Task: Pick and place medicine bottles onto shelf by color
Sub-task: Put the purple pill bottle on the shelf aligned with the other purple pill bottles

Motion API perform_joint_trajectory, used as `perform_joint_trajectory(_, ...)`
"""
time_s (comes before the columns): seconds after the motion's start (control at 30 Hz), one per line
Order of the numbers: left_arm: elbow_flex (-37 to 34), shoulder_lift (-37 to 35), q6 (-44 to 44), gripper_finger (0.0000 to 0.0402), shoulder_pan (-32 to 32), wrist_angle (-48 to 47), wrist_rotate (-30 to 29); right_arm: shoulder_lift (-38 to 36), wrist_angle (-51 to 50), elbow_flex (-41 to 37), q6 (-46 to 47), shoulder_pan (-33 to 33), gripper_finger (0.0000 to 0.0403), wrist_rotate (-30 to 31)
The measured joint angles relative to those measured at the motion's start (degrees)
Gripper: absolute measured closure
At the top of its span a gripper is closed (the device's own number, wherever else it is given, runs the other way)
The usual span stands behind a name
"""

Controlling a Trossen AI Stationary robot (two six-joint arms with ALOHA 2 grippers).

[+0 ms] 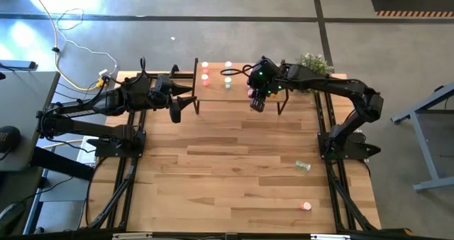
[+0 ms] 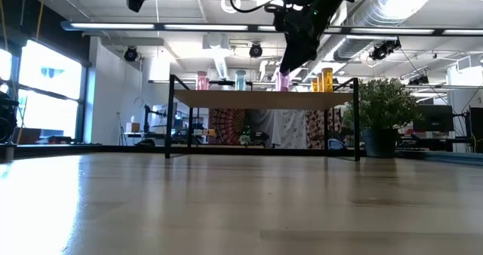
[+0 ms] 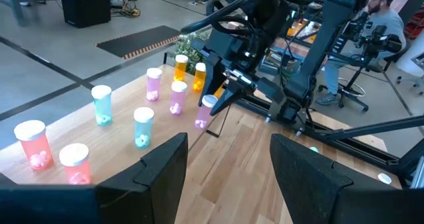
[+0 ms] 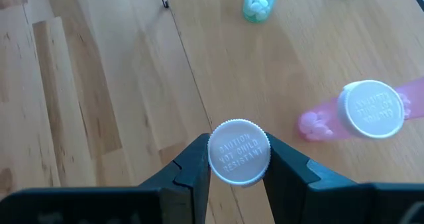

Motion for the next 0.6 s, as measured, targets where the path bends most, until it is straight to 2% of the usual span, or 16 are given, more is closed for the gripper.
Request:
perform_joint_trajectory(0.3,0.0,0.0,0.0,0.0197,0.0,0.0,0.0,0.0,0.0,0.0,-1.1,0.0,0.03,3.4)
perform_joint_trajectory(0.6,0.0,0.0,0.0,0.0197,0.0,0.0,0.0,0.0,-0.1,0.0,-1.1,0.0,0.0298,3.1)
